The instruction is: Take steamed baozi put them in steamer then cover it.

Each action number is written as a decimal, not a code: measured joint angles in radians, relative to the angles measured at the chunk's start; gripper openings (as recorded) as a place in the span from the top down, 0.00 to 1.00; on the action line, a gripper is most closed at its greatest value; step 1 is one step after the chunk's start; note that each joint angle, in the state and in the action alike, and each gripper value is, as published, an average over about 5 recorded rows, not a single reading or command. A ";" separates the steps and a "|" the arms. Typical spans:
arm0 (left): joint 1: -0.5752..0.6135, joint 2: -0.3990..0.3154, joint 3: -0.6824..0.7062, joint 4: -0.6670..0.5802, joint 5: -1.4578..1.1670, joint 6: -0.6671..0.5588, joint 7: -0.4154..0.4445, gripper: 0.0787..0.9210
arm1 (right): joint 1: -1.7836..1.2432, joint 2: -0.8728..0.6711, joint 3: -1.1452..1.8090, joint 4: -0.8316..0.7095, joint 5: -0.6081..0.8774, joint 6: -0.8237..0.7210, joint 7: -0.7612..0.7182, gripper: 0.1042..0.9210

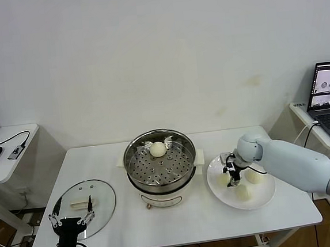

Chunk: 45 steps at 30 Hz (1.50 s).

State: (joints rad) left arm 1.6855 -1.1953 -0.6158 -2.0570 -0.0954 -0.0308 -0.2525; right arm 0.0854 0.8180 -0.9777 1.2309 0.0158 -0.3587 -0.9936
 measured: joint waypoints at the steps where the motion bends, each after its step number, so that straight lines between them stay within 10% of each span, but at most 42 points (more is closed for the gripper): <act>1: -0.002 0.000 0.001 -0.001 0.000 0.001 0.000 0.12 | 0.017 -0.008 -0.008 0.010 0.010 -0.003 -0.003 0.38; 19: -0.027 0.021 0.023 -0.004 -0.013 -0.001 -0.001 0.12 | 0.504 0.001 -0.249 0.169 0.353 -0.116 0.030 0.36; 45: -0.025 -0.007 -0.003 -0.005 -0.013 -0.012 -0.003 0.12 | 0.421 0.574 -0.271 -0.090 0.581 -0.302 0.196 0.36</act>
State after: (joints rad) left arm 1.6609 -1.2023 -0.6186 -2.0620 -0.1087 -0.0428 -0.2555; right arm 0.5066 1.3919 -1.2487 1.1407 0.5969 -0.6605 -0.7981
